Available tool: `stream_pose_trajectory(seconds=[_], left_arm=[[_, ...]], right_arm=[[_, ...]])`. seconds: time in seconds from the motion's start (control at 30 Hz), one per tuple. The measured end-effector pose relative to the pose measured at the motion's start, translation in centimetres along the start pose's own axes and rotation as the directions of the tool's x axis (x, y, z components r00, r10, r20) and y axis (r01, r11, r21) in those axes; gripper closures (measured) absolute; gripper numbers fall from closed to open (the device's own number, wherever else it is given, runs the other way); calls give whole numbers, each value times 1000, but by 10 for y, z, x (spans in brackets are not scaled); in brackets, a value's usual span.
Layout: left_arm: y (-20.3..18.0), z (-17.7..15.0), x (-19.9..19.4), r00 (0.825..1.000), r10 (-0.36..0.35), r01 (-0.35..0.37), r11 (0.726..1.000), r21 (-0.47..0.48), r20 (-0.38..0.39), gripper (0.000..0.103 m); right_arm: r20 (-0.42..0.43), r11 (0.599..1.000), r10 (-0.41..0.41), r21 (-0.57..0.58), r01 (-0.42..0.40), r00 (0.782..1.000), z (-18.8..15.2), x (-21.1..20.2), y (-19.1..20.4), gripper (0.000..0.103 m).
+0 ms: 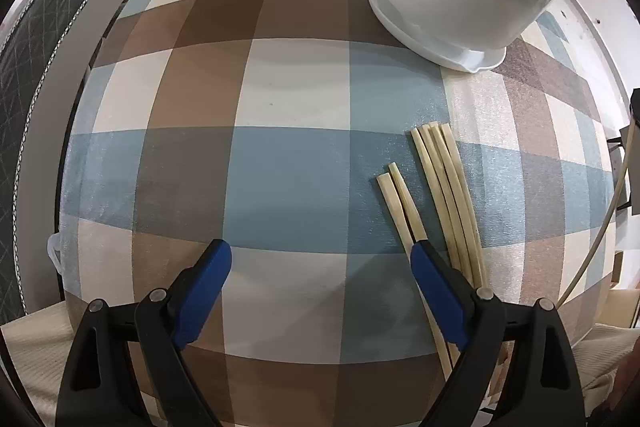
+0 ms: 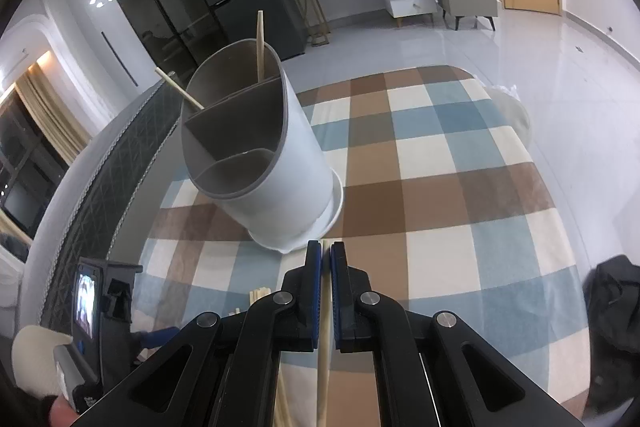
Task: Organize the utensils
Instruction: 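Close the left gripper on another chopstick while the right gripper holds its chopstick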
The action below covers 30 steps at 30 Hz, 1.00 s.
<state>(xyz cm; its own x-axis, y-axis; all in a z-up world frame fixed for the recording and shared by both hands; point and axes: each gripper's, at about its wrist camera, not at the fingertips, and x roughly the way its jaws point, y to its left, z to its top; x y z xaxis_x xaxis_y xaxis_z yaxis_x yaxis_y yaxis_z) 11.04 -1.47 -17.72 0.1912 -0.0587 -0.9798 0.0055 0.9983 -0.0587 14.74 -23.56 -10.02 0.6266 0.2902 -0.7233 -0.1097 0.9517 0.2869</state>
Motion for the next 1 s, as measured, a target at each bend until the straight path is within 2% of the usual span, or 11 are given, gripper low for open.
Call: stream_pose_trajectory(seconds=[0.17,0.27,0.4,0.47,0.57,0.6,0.63,0.73,0.87,1.0], left_arm=[[-1,5,7,1000,0,0,1000,-3,10,14],[-10,3,8,1000,25,-26,998,51,17,15],[-10,10,8,1000,20,-21,998,53,19,20],[-7,14,5,999,18,-20,998,51,33,30],[-9,14,-2,999,6,-10,997,76,50,72],[-12,14,-4,999,-6,1,996,94,46,96],[-14,15,-3,999,-22,18,995,98,38,101],[-13,14,-2,998,-22,15,994,109,64,101],[-5,14,-9,991,-73,64,995,81,112,101],[2,22,-37,970,-142,139,990,33,195,101]], right_arm=[[3,1000,0,-3,0,1000,0,-1,1,99],[7,1000,0,-7,0,1000,1,-1,2,99],[7,1000,-3,-6,3,1000,1,-1,1,99],[7,1000,-6,-6,6,1000,1,0,2,99],[8,1000,-9,-10,9,1000,1,-1,4,99],[10,1000,-10,-13,10,1000,1,-2,5,99],[11,1000,-9,-17,10,1000,0,-3,6,99],[26,999,-21,-49,22,999,-3,-8,11,99],[44,996,-37,-76,40,998,-11,-16,18,99],[74,995,-46,-86,52,996,-17,-29,22,99]])
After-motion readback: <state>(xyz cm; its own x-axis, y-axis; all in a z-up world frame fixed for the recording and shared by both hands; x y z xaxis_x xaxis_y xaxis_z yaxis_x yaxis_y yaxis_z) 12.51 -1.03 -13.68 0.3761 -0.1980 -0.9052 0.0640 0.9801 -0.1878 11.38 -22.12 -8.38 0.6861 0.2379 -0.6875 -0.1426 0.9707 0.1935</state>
